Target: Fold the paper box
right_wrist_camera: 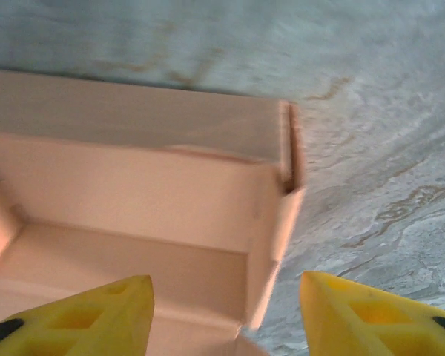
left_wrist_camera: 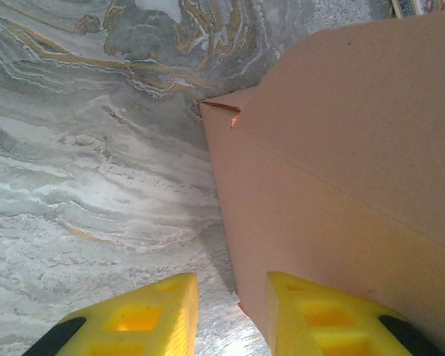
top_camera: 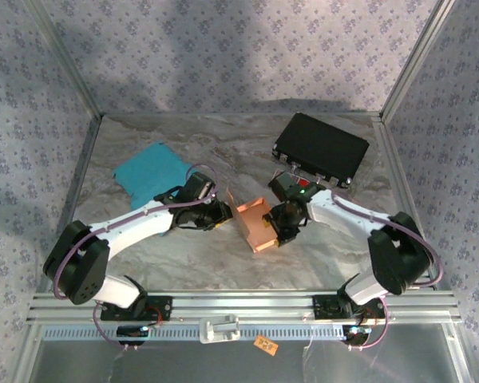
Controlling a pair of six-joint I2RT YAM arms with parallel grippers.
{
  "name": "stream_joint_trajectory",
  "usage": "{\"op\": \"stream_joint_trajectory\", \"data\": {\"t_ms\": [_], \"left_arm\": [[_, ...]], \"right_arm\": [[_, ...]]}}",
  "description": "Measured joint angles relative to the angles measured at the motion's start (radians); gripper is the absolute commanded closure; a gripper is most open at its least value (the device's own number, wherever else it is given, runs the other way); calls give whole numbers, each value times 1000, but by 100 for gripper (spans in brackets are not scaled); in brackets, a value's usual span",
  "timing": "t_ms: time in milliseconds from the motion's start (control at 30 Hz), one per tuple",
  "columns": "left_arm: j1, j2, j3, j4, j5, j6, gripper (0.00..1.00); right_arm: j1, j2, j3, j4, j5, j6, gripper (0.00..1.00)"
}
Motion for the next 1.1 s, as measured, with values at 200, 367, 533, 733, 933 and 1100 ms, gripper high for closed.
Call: {"op": "stream_joint_trajectory", "data": {"t_ms": [200, 367, 533, 733, 933, 1100], "left_arm": [[-4, 17, 5, 3, -1, -15, 70], [-5, 42, 11, 9, -5, -19, 70], [-5, 48, 17, 18, -8, -22, 70], [-5, 65, 33, 31, -8, -22, 70], [-5, 66, 35, 23, -12, -19, 66], [3, 42, 49, -10, -27, 8, 61]], "right_arm": [[-10, -24, 269, -57, 106, -414, 47], [69, 54, 465, -89, 84, -816, 48], [139, 123, 503, -148, 28, -1043, 48], [150, 172, 505, -174, -25, -1148, 55], [151, 213, 533, -180, -31, -1157, 79], [146, 215, 529, -148, -11, -1054, 96]]}}
